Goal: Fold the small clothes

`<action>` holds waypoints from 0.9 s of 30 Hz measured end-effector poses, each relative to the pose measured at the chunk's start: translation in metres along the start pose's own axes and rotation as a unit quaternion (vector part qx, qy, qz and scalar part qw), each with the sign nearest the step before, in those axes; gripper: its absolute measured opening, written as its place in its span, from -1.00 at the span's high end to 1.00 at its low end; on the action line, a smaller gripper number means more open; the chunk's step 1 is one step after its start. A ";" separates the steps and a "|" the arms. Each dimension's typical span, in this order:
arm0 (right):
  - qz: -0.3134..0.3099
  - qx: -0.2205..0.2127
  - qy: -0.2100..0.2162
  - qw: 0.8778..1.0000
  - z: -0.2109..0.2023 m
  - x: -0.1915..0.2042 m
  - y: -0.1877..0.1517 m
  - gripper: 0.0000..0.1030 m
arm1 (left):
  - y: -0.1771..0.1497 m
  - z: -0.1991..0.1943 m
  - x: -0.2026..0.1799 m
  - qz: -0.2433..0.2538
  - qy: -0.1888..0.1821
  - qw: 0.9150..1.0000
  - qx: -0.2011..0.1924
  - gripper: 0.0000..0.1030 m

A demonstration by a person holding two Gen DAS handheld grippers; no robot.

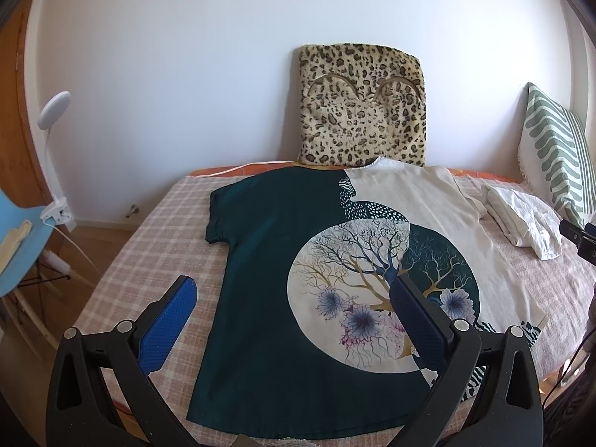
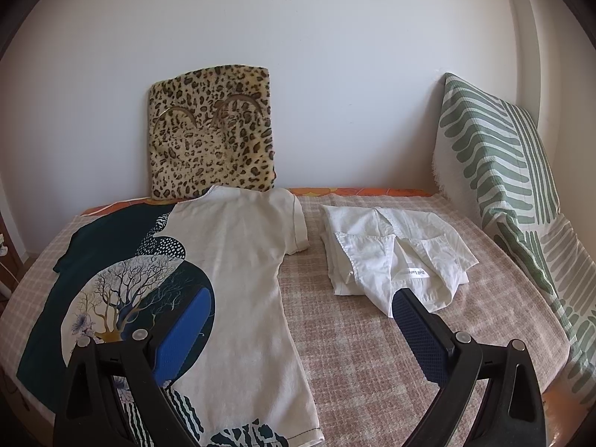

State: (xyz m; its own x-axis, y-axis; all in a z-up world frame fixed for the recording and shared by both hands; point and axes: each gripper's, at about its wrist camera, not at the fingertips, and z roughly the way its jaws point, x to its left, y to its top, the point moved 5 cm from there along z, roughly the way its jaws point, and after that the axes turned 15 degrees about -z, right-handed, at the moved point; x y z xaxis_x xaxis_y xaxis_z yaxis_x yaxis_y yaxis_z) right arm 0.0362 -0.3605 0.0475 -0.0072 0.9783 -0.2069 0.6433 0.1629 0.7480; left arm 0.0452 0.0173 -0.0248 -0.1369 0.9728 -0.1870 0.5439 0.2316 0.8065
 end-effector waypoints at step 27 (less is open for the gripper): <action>-0.001 0.000 0.002 1.000 0.000 0.001 0.001 -0.92 | 0.001 -0.001 0.000 -0.001 -0.001 1.000 0.000 -0.99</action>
State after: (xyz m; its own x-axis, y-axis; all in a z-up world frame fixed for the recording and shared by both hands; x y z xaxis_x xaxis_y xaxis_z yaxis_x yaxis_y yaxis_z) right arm 0.0369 -0.3590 0.0482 -0.0111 0.9786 -0.2052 0.6432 0.1641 0.7479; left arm 0.0449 0.0173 -0.0239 -0.1369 0.9724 -0.1888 0.5430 0.2331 0.8067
